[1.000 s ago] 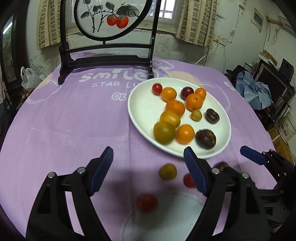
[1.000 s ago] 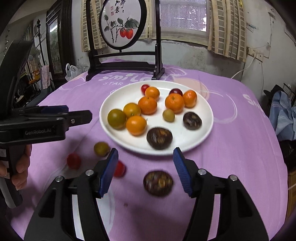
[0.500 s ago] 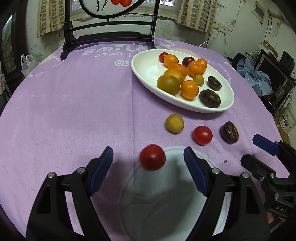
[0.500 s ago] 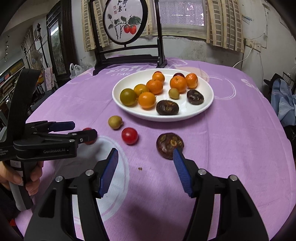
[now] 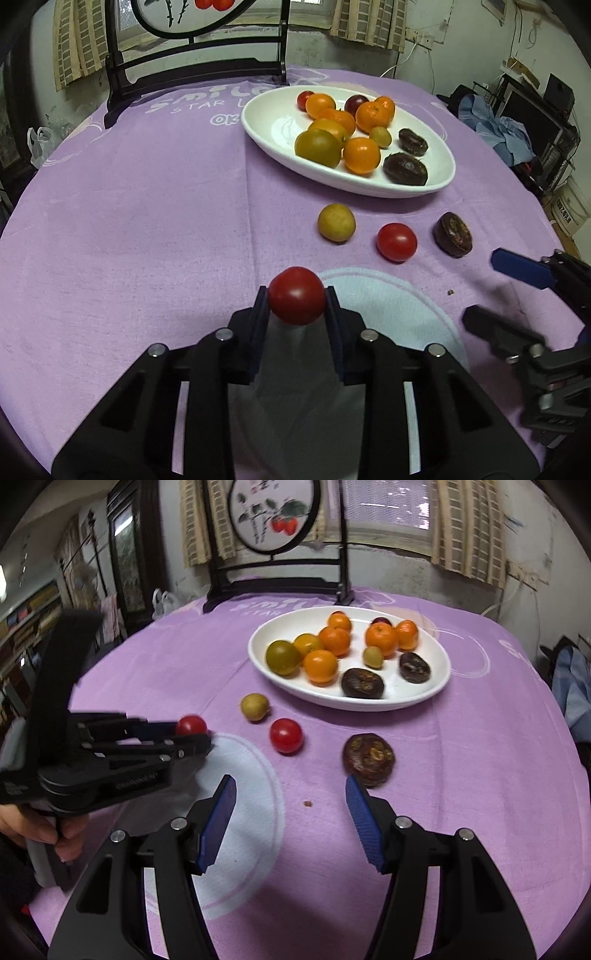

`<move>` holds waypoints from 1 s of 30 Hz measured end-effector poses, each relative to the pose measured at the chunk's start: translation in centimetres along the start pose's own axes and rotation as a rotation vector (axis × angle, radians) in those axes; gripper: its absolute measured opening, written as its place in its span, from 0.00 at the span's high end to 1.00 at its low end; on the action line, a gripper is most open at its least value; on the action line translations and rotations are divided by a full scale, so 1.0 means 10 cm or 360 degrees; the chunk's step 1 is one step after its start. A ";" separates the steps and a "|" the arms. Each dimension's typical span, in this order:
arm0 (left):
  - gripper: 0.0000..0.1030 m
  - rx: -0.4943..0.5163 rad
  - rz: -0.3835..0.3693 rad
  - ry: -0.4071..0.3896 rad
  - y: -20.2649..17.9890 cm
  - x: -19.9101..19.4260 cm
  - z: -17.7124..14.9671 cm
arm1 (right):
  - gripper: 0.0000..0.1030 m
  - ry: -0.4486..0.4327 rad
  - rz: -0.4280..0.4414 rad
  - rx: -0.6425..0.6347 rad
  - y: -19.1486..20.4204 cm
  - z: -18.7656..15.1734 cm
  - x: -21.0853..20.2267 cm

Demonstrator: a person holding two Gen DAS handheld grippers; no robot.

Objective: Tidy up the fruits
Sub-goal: 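Grasp a red cherry tomato with each tool, then carry both red tomatoes over the plate and open both tools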

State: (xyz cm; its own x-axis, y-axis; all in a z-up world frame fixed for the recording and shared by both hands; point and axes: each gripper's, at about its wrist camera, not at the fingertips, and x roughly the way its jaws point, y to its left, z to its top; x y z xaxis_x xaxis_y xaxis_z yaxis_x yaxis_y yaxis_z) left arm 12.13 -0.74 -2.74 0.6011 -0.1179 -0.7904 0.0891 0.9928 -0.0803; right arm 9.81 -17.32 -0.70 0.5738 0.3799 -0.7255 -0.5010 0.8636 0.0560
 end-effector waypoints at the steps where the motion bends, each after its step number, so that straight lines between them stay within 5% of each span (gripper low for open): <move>1: 0.71 -0.0003 0.0004 -0.0008 0.01 -0.02 0.00 | 0.40 0.0018 -0.0008 -0.0016 0.03 0.01 0.05; 14: 0.71 -0.0045 -0.0006 -0.0004 0.22 -0.05 -0.02 | 0.40 0.0153 -0.0126 -0.0032 0.09 0.33 0.69; 23: 0.71 -0.0029 -0.0016 -0.0006 0.20 -0.05 -0.03 | 0.72 0.0148 -0.0079 0.0013 0.07 0.42 0.75; 30: 0.71 -0.0031 -0.0028 0.0005 0.18 -0.02 -0.03 | 0.73 0.0096 -0.0034 0.0078 -0.03 0.28 0.45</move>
State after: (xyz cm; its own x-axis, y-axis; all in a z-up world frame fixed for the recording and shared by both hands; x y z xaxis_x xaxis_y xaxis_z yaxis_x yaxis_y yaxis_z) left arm 11.91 1.09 -2.93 0.5973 -0.1353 -0.7905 0.0841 0.9908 -0.1060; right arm 14.32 -14.95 -2.09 0.5434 0.3419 -0.7667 -0.4557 0.8872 0.0726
